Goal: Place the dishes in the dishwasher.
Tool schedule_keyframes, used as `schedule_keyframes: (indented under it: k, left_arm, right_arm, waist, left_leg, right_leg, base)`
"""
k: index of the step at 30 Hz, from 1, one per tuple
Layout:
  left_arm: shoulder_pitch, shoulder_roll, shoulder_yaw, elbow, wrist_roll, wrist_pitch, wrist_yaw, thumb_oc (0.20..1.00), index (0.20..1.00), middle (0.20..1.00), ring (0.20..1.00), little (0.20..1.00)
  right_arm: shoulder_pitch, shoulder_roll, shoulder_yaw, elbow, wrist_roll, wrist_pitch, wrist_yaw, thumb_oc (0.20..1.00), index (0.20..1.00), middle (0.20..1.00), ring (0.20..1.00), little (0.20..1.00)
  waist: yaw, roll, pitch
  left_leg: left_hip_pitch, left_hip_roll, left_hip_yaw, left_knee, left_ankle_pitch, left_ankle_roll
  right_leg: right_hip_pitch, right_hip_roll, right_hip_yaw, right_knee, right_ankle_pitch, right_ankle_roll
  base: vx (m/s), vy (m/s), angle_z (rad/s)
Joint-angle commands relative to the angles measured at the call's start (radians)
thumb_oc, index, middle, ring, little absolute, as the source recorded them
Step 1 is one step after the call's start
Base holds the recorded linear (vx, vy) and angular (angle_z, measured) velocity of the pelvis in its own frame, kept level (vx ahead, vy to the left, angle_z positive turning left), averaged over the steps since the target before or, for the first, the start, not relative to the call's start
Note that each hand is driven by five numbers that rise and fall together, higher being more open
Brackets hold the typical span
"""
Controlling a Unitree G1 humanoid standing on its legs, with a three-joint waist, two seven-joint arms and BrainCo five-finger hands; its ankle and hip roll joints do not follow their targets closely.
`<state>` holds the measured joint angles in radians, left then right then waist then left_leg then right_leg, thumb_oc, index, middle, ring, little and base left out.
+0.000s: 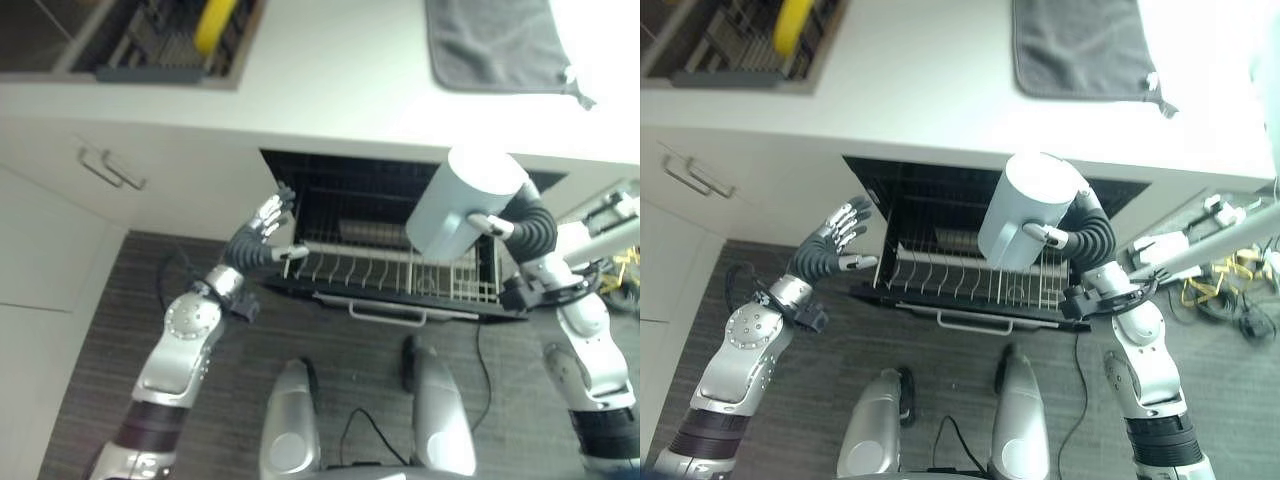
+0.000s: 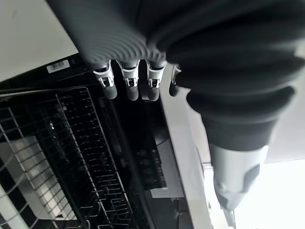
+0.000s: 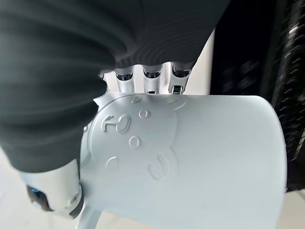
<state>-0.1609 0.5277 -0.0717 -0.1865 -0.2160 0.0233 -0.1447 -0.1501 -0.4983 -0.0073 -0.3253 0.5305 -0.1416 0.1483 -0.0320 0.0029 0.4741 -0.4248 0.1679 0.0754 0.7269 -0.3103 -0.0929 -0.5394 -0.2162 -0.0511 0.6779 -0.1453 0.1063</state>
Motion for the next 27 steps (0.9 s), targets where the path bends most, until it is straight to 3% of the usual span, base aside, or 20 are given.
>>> schedule_keyframes:
  k: [1,5,10,13,17,18,27]
  left_arm:
    - [0.001,0.059,-0.023,-0.048,0.086,-0.005,0.088,1.0,1.0,1.0,1.0,1.0]
    - [-0.063,0.134,-0.065,-0.04,0.221,0.083,0.125,1.0,1.0,1.0,1.0,1.0]
    - [-0.108,0.166,-0.118,-0.017,0.287,0.185,0.08,1.0,1.0,1.0,1.0,1.0]
    - [-0.164,0.236,-0.191,0.009,0.47,0.297,-0.057,1.0,1.0,1.0,1.0,1.0]
    - [-0.195,0.267,-0.246,0.028,0.59,0.349,-0.213,1.0,1.0,1.0,1.0,1.0]
    - [-0.226,0.272,-0.302,0.043,0.674,0.396,-0.351,1.0,1.0,1.0,1.0,1.0]
    - [-0.308,0.207,-0.492,0.177,0.889,0.465,-0.635,1.0,1.0,1.0,1.0,1.0]
  right_arm:
    - [-0.046,0.005,-0.014,-0.094,0.008,-0.084,-0.085,0.2,0.2,0.2,0.2,0.2]
    - [-0.082,-0.032,-0.006,-0.085,0.026,-0.06,-0.168,0.2,0.2,0.2,0.2,0.2]
    - [-0.112,-0.046,0.003,-0.051,0.031,-0.051,-0.193,0.2,0.2,0.2,0.2,0.2]
    - [-0.139,-0.07,0.0,-0.037,0.075,-0.036,-0.18,0.2,0.2,0.2,0.2,0.2]
    - [-0.152,-0.08,0.005,-0.037,0.093,-0.022,-0.162,0.2,0.2,0.2,0.2,0.2]
    - [-0.161,-0.079,0.013,-0.03,0.097,-0.019,-0.146,0.2,0.2,0.2,0.2,0.2]
    - [-0.24,-0.058,0.045,0.001,0.089,0.024,-0.119,0.2,0.2,0.2,0.2,0.2]
  waist:
    - [-0.007,-0.017,-0.087]
    - [-0.023,-0.006,-0.076]
    - [-0.038,0.004,-0.072]
    - [-0.053,0.009,-0.075]
    - [-0.065,0.009,-0.071]
    - [-0.076,0.009,-0.069]
    - [-0.101,0.001,-0.072]
  left_leg:
    - [-0.02,-0.004,-0.033,-0.037,0.078,0.045]
    - [-0.05,0.005,-0.031,-0.032,0.078,0.042]
    - [-0.036,0.015,-0.015,-0.065,0.096,0.037]
    - [-0.033,0.021,-0.003,-0.084,0.11,0.034]
    - [-0.027,0.03,0.008,-0.088,0.11,0.035]
    - [-0.022,0.035,0.017,-0.093,0.112,0.035]
    - [-0.017,0.052,0.036,-0.113,0.118,0.028]
  right_leg:
    - [0.086,-0.022,-0.007,0.033,-0.054,-0.003]
    - [0.036,-0.025,0.005,0.045,-0.051,0.006]
    - [0.04,-0.02,0.006,0.012,-0.033,0.012]
    - [0.036,-0.018,0.011,-0.012,-0.014,0.015]
    - [0.037,-0.018,0.016,-0.019,-0.008,0.019]
    - [0.04,-0.017,0.019,-0.029,-0.002,0.022]
    - [0.045,-0.013,0.023,-0.058,0.006,0.029]
  base:
    - [-0.06,0.024,-0.05]
    - [-0.05,0.029,-0.04]
    - [-0.01,0.051,-0.09]
    - [-0.02,0.042,-0.14]
    - [-0.02,0.025,-0.04]
    - [-0.02,0.042,-0.04]
    - [-0.03,0.018,-0.11]
